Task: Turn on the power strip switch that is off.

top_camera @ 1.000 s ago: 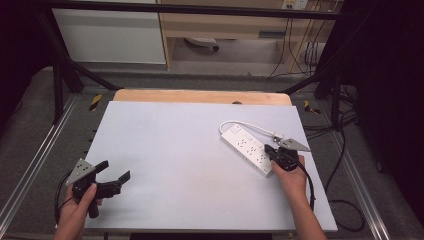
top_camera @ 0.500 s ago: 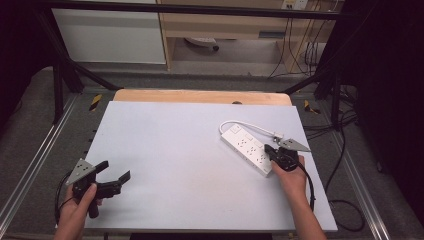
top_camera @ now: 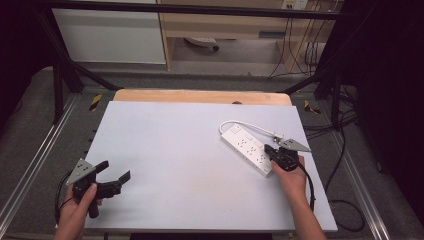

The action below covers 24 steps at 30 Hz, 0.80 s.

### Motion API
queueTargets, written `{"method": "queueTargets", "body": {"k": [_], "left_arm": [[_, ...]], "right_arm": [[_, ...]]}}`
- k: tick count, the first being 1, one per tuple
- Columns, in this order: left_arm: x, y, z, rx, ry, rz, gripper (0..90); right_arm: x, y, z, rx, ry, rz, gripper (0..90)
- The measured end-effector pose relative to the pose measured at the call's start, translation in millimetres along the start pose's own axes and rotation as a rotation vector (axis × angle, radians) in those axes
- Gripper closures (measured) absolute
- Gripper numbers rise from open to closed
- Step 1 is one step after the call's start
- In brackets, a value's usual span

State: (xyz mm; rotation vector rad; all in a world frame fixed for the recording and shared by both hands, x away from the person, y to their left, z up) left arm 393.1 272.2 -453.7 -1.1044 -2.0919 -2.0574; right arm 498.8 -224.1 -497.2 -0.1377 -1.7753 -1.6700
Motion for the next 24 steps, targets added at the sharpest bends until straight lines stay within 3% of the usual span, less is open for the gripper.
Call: {"method": "queueTargets", "body": {"k": [24], "left_arm": [[0.0, 0.0, 0.3, 0.0, 0.001, 0.0, 5.9]], "right_arm": [[-2.6, -0.1, -1.2, -0.012, -0.002, 0.005, 90.0]]}}
Point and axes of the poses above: each handheld gripper's, and its own axes: x roughly backward along the jaws, y roughly out of its top, z roughly to its left, the point moved 9 cm from there along -x, roughly forward along the jaws, and after that the axes turned 5 degrees about z, right-handed, at the moved point
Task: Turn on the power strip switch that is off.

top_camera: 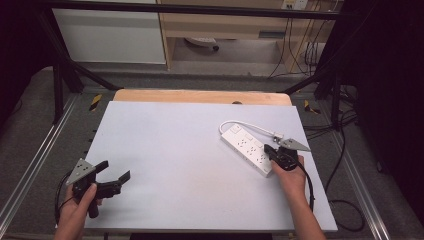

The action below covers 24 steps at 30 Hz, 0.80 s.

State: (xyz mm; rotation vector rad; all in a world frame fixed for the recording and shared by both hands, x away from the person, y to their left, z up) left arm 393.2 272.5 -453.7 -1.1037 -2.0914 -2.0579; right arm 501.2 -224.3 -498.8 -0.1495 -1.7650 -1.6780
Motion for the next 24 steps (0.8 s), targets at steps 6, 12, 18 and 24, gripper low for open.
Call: {"method": "queueTargets", "body": {"k": [6, 12, 18, 24], "left_arm": [[0.2, 0.0, 0.7, -0.001, 0.003, 0.0, 5.9], [0.2, -0.1, 0.5, 0.0, 0.003, 0.001, 5.9], [0.0, -0.3, 0.6, 0.001, 0.002, 0.002, 5.9], [-0.2, -0.4, 0.8, 0.001, 0.003, 0.003, 5.9]], "right_arm": [[-0.3, 0.3, -1.3, -0.007, -0.001, 0.004, 90.0], [-0.7, 1.2, 0.1, -0.009, 0.003, 0.005, 90.0], [1.3, 4.0, 0.5, -0.002, 0.004, -0.006, 90.0], [3.4, 6.4, 2.9, -0.007, 0.013, -0.014, 89.9]]}}
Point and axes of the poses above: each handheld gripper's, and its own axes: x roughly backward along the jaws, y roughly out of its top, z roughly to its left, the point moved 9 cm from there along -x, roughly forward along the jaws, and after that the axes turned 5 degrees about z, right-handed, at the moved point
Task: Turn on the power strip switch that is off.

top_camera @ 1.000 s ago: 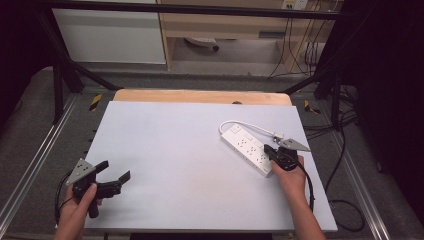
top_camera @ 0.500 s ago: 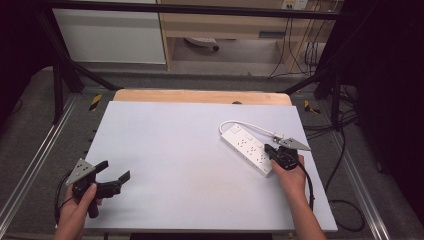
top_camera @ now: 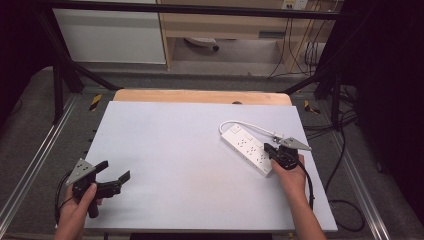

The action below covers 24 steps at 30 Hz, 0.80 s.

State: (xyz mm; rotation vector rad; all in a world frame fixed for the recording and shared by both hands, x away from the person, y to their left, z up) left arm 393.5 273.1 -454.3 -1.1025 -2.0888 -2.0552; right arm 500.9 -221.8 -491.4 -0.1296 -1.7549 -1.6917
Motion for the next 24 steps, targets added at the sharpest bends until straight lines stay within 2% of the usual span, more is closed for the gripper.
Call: {"method": "queueTargets", "body": {"k": [11, 24], "left_arm": [[0.1, -0.3, 0.3, 0.0, 0.002, 0.001, 5.9], [0.1, -0.3, 0.2, -0.001, 0.003, 0.002, 5.9]], "right_arm": [[4.8, 5.3, 2.9, -0.01, 0.017, -0.009, 83.2], [9.4, 11.3, 6.8, -0.011, 0.03, -0.008, 67.9]]}}
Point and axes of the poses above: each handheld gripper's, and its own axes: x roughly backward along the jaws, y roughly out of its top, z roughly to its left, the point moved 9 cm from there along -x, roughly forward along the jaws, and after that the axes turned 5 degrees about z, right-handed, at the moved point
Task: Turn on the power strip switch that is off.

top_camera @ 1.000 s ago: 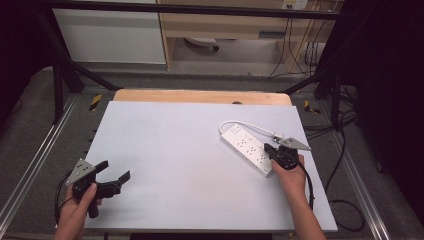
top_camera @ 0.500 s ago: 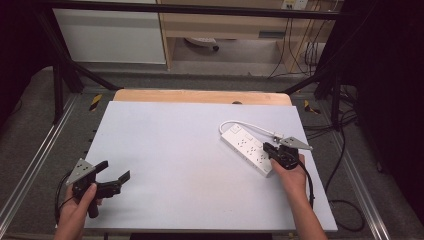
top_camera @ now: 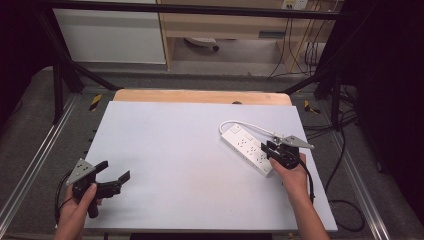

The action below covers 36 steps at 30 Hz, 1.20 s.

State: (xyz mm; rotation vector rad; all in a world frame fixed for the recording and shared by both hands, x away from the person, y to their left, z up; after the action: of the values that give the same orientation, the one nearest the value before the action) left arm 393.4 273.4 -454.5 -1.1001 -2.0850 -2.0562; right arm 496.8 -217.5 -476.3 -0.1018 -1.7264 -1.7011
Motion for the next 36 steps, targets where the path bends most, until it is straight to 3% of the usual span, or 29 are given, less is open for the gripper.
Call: {"method": "queueTargets", "body": {"k": [15, 22, 36], "left_arm": [[0.2, 0.1, -0.1, 0.001, 0.001, -0.001, 5.9], [0.3, 0.2, -0.5, -0.003, -0.001, -0.001, 5.9], [0.3, 0.2, -0.8, -0.003, -0.001, -0.001, 5.9]], "right_arm": [[3.1, 3.3, 4.0, -0.003, 0.015, 0.01, 50.5], [4.7, 6.8, 5.3, -0.028, 0.032, 0.019, 35.6], [6.0, 11.7, 9.9, -0.037, 0.014, 0.021, 10.2]]}}
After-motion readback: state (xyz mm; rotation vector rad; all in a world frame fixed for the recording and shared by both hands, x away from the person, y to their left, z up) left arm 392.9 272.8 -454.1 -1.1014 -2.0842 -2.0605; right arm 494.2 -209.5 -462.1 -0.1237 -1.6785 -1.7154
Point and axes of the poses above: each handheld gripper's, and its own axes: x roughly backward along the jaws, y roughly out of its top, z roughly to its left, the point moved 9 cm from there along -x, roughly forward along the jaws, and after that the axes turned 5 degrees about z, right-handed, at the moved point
